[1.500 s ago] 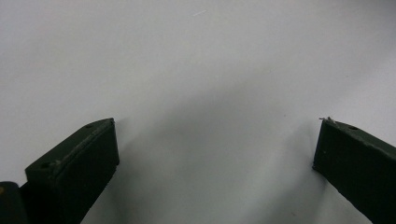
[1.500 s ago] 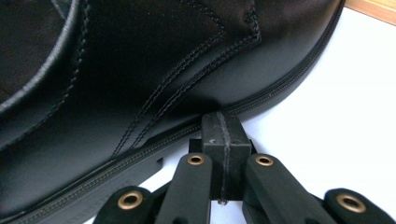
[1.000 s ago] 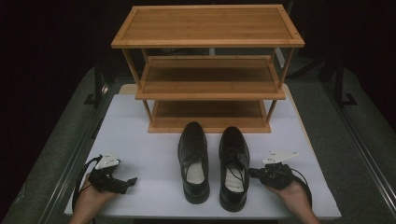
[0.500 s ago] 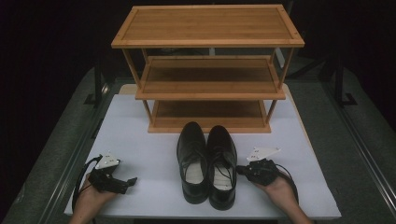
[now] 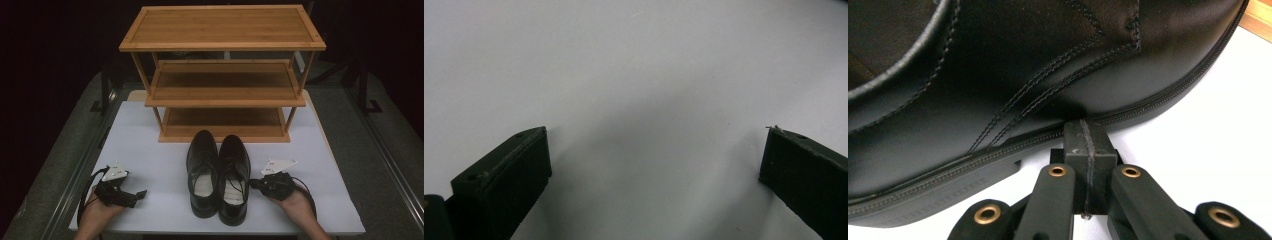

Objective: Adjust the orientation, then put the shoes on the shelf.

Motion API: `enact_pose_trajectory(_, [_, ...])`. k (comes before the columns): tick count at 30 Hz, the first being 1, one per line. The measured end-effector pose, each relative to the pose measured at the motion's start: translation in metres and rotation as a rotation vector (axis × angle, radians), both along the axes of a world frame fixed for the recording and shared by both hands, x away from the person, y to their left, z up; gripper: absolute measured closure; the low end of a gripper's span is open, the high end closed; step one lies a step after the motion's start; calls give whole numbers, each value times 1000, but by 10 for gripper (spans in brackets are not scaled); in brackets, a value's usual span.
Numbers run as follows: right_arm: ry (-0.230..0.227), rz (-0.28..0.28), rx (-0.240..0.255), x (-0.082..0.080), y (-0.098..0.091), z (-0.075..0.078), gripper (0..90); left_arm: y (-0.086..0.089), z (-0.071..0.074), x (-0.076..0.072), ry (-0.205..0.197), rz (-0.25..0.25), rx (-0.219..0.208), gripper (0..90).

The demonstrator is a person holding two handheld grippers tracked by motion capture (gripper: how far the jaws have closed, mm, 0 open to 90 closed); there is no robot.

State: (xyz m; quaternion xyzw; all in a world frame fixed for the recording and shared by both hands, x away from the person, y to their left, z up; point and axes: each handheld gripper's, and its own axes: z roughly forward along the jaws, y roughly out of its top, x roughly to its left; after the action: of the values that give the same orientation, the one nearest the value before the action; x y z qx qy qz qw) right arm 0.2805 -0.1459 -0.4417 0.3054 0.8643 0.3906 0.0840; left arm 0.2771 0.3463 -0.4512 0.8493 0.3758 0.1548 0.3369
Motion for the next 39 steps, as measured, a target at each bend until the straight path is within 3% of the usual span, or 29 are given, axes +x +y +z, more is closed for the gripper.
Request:
enact_pose_trajectory(7, [-4, -53, 43, 2, -14, 4, 815, 0, 0, 0, 1, 1, -1, 0])
enact_pose_trajectory(11, [-9, -72, 57, 3, -20, 8, 734, 0, 0, 0, 3, 0, 0, 0])
enact_pose_trajectory(14, [-14, -89, 65, 3, -24, 12, 624, 1, 1, 1, 6, -2, -1, 0])
enact_pose_trajectory(19, [-18, -109, 80, 4, -28, 20, 487, 1, 5, 2, 21, 3, -64, 0])
enact_pose_trajectory(27, [-26, -97, 105, 4, -28, 37, 436, -24, 33, 4, 10, -29, -112, 0])
enact_pose_trajectory(30, [-47, -102, 126, 2, -26, 45, 436, -38, 46, 3, -5, -56, -104, 0])
enact_pose_trajectory(33, [-69, -110, 136, 0, -23, 54, 427, -50, 59, 6, -8, -77, -131, 6])
enact_pose_trajectory(39, [-62, -76, 154, 3, -11, 67, 423, -77, 80, 15, -17, -154, -183, 122])
